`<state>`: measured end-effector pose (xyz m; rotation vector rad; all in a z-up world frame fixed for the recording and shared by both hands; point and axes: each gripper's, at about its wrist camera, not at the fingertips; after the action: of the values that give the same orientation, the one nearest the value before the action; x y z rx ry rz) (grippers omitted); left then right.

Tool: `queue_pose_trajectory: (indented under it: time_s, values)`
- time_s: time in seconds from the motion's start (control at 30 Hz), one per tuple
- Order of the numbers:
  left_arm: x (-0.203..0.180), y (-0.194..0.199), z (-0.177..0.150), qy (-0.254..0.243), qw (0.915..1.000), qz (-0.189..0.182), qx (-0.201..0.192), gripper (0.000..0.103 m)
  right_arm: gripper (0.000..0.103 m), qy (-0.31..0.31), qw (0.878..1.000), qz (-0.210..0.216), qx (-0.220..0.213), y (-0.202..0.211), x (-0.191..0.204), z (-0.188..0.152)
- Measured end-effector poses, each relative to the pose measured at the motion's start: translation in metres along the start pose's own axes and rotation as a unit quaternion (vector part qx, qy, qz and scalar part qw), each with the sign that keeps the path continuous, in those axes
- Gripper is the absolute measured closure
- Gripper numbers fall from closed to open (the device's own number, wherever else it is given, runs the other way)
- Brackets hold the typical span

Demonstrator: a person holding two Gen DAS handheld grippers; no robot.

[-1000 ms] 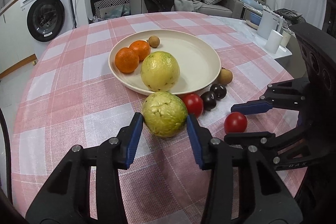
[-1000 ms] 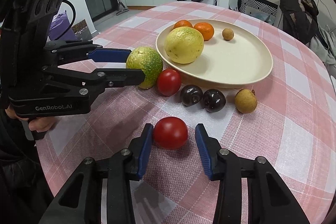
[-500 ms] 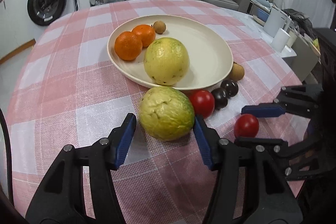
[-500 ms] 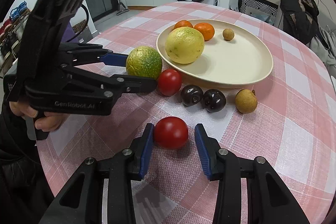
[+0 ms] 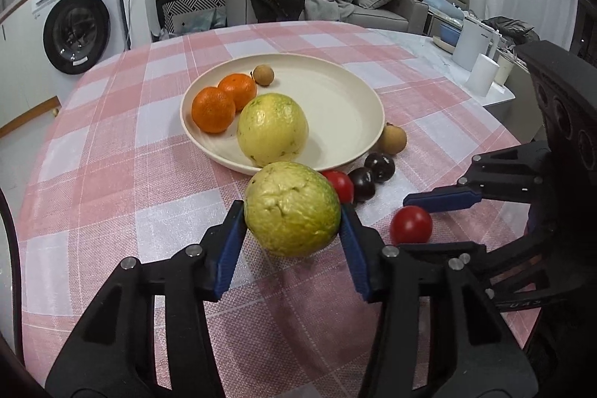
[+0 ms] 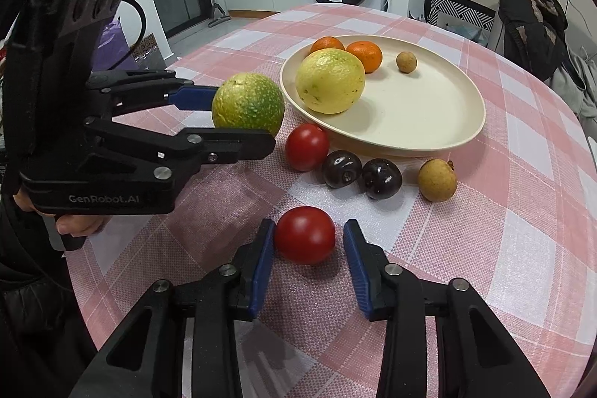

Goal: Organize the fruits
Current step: 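Carry the green citrus and red tomato onto the cream plate and open both tools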

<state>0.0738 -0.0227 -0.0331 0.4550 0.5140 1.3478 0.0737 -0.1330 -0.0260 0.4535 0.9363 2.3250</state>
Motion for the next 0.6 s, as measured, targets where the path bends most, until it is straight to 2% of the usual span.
queue_pose_trajectory:
  time_s: [0.3,0.6]
  values:
    - [0.000,0.011,0.005,0.002,0.9998,0.006,-0.019,0.056,0.071,-0.005,1.000,-0.001,-0.017,0.007,-0.004,0.003]
    - [0.001,0.016,0.018,0.002,0.9992,0.012,-0.039,0.056,0.071,-0.042,0.997,-0.036,-0.059,0.018,-0.027,0.021]
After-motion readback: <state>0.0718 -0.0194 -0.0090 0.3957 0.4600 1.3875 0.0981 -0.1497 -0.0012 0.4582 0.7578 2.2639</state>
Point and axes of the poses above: each gripper's, at about its wrist camera, not at the fingertips, and y roughly against the way its jaws point, x to its left, z to its top, and after that the axes turned 9 degrees about -x, right-handed
